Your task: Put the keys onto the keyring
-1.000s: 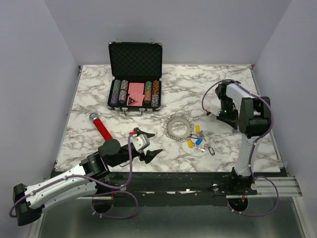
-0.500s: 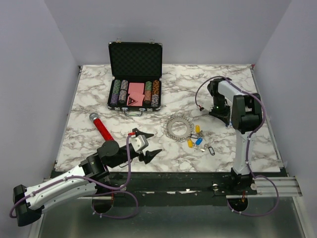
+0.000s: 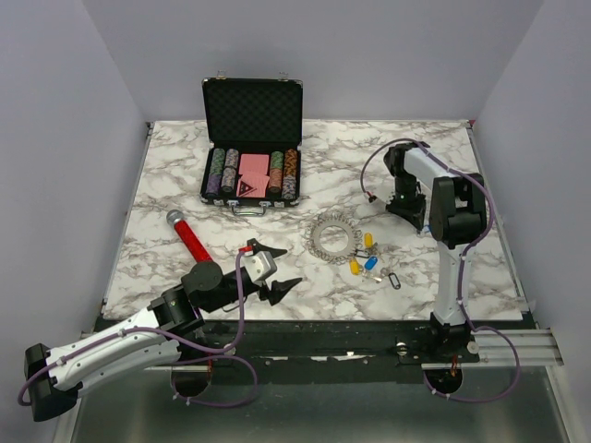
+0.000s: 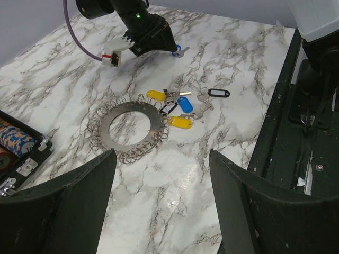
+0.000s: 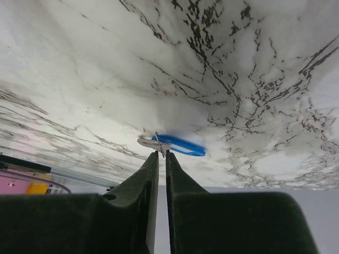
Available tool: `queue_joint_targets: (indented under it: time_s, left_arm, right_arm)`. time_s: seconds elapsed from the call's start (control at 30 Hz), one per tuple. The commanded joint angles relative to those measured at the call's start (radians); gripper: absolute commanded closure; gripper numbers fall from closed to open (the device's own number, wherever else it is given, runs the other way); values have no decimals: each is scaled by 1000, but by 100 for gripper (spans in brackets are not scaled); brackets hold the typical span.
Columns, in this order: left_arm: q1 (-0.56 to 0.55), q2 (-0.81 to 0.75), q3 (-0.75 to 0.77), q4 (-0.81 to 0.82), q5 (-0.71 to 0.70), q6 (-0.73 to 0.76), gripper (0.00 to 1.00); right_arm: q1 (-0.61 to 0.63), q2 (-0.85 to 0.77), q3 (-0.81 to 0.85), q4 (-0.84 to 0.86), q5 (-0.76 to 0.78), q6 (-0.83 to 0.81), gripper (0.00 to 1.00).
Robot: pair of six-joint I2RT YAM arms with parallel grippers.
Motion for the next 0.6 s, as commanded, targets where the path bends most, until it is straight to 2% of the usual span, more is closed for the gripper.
queue_joint_targets:
  time_s: [0.0, 0.3, 0.5, 0.57]
  left_arm:
    - [4, -2, -9, 22, -1, -31, 21]
    - [4, -14, -7, 16, -1, -31, 21]
    - [2, -31, -13, 19, -5, -31, 21]
    - [2, -37, -17, 20, -10, -36, 21]
  right_arm:
    - [6, 17, 30, -85, -42, 2, 80]
    - [8, -4, 103, -87, -87, 7, 70]
    - [6, -39, 146, -89, -180, 11, 68]
    - [6, -58, 146, -85, -263, 13, 68]
